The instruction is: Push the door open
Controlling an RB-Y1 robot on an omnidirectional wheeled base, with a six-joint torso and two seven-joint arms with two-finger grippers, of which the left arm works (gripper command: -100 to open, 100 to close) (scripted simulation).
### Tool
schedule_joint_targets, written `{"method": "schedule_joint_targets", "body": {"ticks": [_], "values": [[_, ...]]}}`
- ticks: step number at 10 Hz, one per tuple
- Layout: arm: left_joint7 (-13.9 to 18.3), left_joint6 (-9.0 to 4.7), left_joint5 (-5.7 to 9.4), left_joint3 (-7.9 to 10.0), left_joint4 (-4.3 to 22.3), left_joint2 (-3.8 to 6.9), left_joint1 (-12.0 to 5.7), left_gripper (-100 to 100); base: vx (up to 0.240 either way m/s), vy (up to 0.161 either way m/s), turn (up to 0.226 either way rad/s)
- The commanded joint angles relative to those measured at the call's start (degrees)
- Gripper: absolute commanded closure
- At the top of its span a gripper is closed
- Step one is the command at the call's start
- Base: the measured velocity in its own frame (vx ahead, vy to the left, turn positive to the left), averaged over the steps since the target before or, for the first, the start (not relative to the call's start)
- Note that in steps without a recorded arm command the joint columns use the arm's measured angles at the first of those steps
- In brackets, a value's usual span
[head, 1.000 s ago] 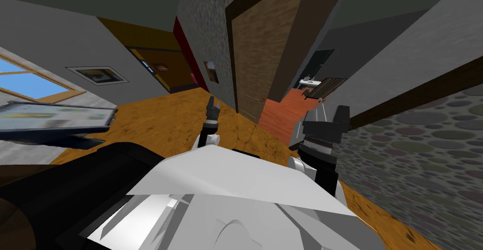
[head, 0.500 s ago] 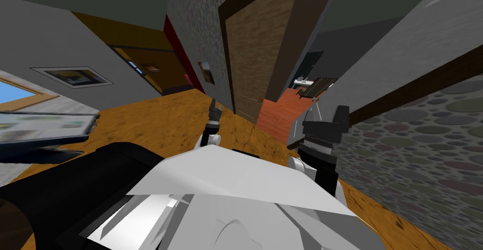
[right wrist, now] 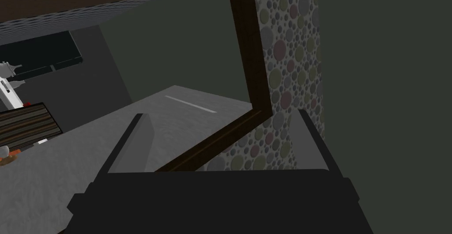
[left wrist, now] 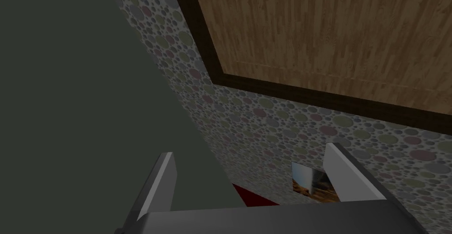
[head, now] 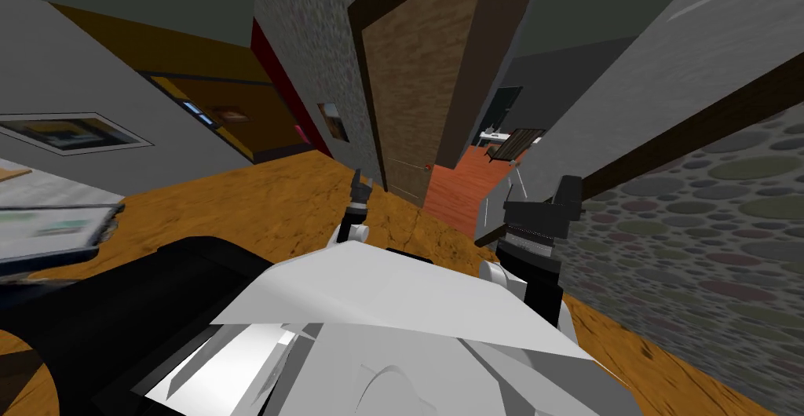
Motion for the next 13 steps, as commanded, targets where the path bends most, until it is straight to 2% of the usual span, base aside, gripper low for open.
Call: {"method": "schedule_joint_targets", "body": {"ticks": [1, 13], "values": [[2.1, -0.55, 0.71, -0.07, 2.2, 0.17, -0.85, -100, 0.094, 0.031, -0.123], [18.9, -5.79, 7.01, -0.45, 19.6, 1.46, -5.62, -100, 0.092, 0.034, -0.164]]}}
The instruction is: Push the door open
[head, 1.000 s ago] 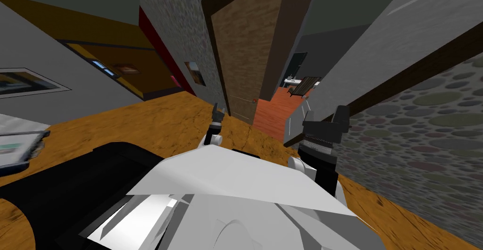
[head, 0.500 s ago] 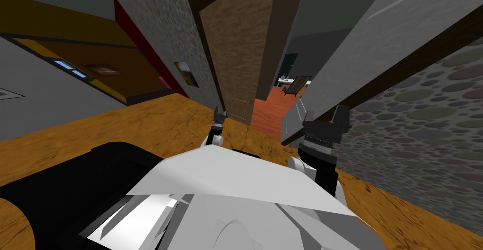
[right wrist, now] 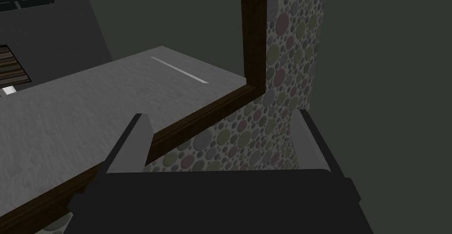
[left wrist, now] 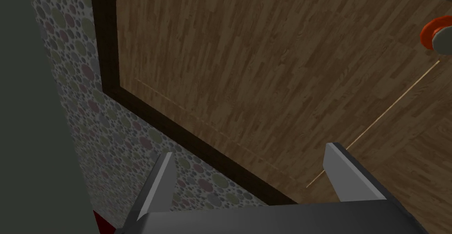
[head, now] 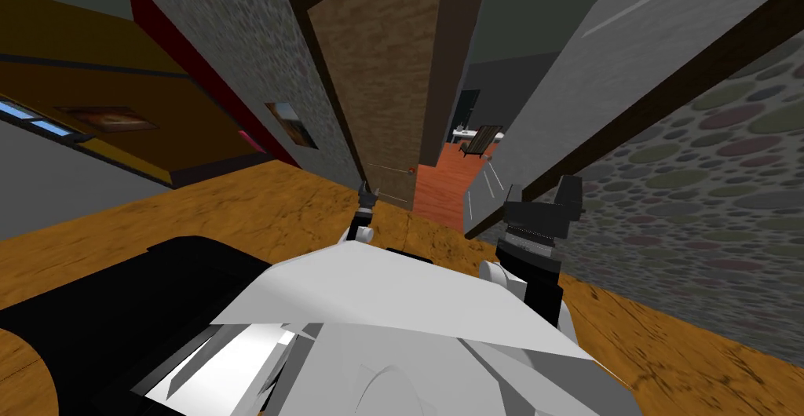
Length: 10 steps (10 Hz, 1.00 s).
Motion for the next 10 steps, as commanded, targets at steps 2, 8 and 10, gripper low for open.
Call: {"method": "schedule_joint_targets", "body": {"ticks": [2, 8, 10], "values": [[4.2, -1.19, 1.52, -0.07, 3.9, 0.04, -1.11, -100, 0.086, 0.036, -0.181], [13.3, -4.06, 4.96, -0.28, 13.4, -0.19, -3.72, -100, 0.089, 0.056, -0.175], [16.4, -4.99, 6.09, -0.35, 16.5, -0.39, -4.57, -100, 0.073, 0.054, -0.182]]}}
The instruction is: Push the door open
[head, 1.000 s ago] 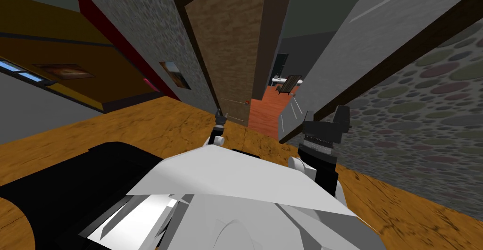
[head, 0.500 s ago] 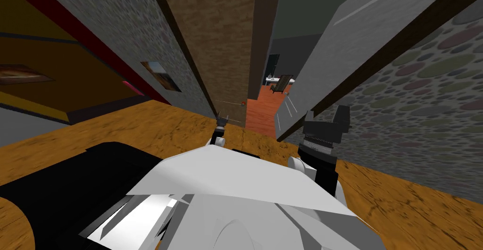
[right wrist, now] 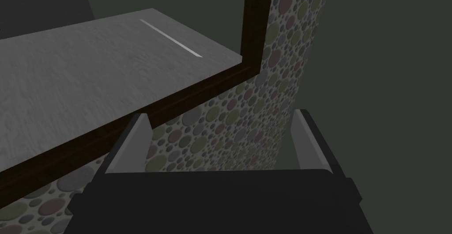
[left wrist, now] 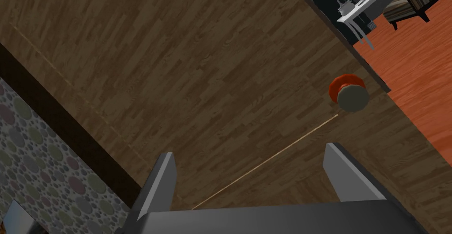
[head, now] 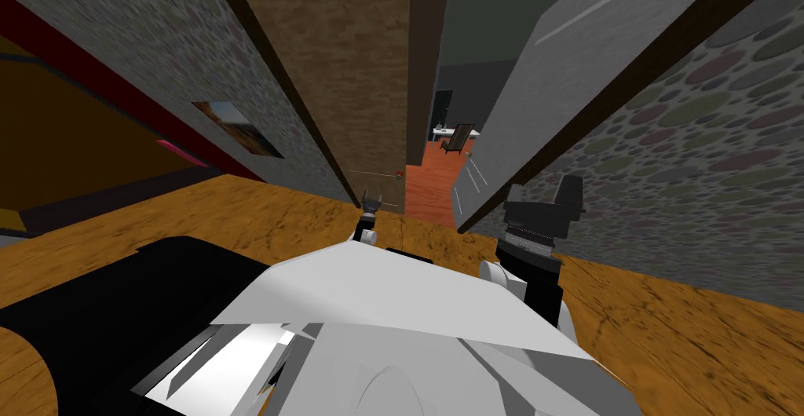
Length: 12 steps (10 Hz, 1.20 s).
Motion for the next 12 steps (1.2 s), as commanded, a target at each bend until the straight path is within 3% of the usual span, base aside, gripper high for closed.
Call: {"method": "schedule_joint_targets", "body": {"ticks": [1, 12], "values": [[2.7, -0.5, 0.95, -0.03, 2.0, -0.14, -0.46, -100, 0.091, 0.058, -0.166], [16.4, -4.78, 6.1, -0.35, 16.2, -1.99, -4.36, -100, 0.066, 0.059, -0.147]]}}
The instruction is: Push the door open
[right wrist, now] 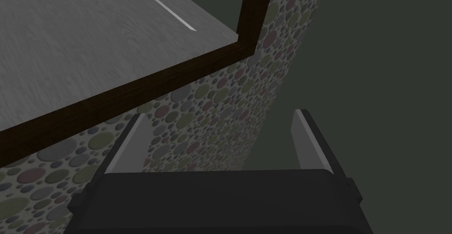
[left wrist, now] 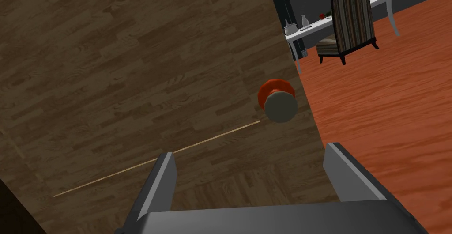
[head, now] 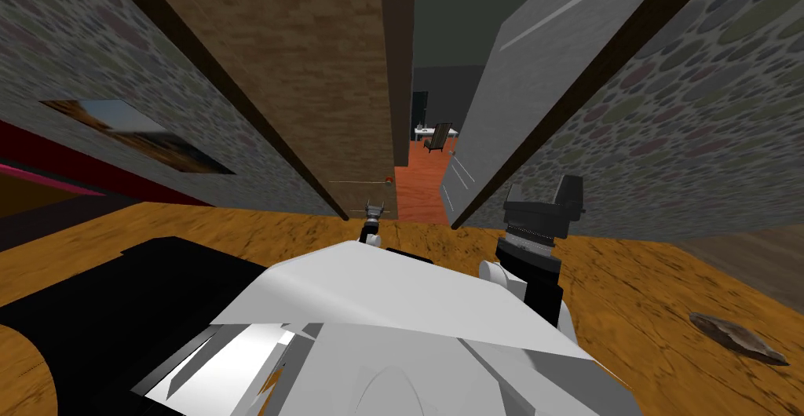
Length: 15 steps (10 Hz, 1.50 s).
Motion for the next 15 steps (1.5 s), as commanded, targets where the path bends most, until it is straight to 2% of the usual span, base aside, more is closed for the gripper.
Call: {"method": "schedule_joint_targets", "body": {"ticks": [1, 6, 11, 13, 14, 15], "values": [[2.5, -0.64, 0.85, -0.01, 2.0, -0.05, -0.47, -100, 0.071, 0.077, -0.125], [7.8, -2.32, 2.87, -0.14, 7.6, -1.33, -2.0, -100, 0.055, 0.065, -0.129], [11.9, -3.6, 4.41, -0.23, 11.8, -2.58, -3.16, -100, 0.051, 0.058, -0.094], [14.2, -4.31, 5.26, -0.28, 14.2, -3.41, -3.8, -100, 0.045, 0.064, -0.122], [14.8, -4.5, 5.49, -0.3, 14.8, -3.66, -3.97, -100, 0.049, 0.074, -0.092], [14.3, -4.28, 5.28, -0.34, 14.1, -3.46, -3.65, -100, 0.02, 0.035, -0.015]]}}
